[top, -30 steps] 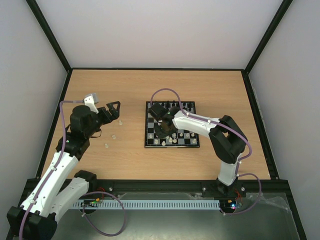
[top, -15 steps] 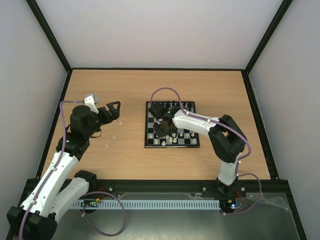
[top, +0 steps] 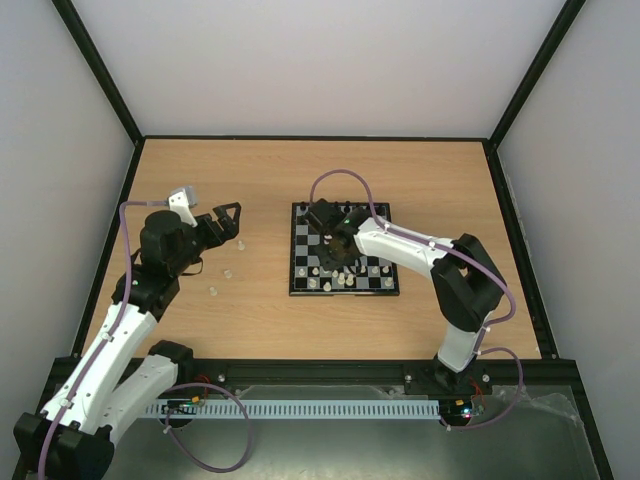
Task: Set up the chess pieces on the board
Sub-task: Adjust the chess piece on the chessboard.
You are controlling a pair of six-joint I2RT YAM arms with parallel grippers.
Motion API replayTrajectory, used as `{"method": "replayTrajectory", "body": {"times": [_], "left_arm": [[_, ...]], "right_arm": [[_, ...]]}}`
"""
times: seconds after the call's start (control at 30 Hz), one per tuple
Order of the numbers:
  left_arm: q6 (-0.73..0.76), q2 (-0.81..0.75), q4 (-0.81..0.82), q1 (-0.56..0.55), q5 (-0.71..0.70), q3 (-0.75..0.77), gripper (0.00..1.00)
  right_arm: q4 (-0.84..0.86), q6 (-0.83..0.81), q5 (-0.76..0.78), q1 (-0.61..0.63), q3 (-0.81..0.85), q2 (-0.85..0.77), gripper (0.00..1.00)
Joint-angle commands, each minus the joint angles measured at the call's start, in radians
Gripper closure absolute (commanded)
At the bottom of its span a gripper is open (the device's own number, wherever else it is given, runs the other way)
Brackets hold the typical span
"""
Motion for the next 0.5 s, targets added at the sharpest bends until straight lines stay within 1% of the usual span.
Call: {"method": "replayTrajectory", "body": {"times": [0.0, 0.07, 0.47], "left_arm": [[0.002, -0.003, 0.028, 0.006, 0.012, -0.015, 0.00], [0.002, -0.003, 0.029, 0.005, 0.013, -0.015, 0.01], [0.002, -0.002, 0.029, 0.006, 0.010, -0.016, 0.01]], "right_arm": [[-0.092, 0.006, 0.014, -0.006, -0.027, -0.016, 0.82], [-0.095, 0.003, 0.008, -0.007, -0.027, -0.016, 0.80], [-0.092, -0.014, -0.044, -0.007, -0.032, 0.007, 0.79]]}}
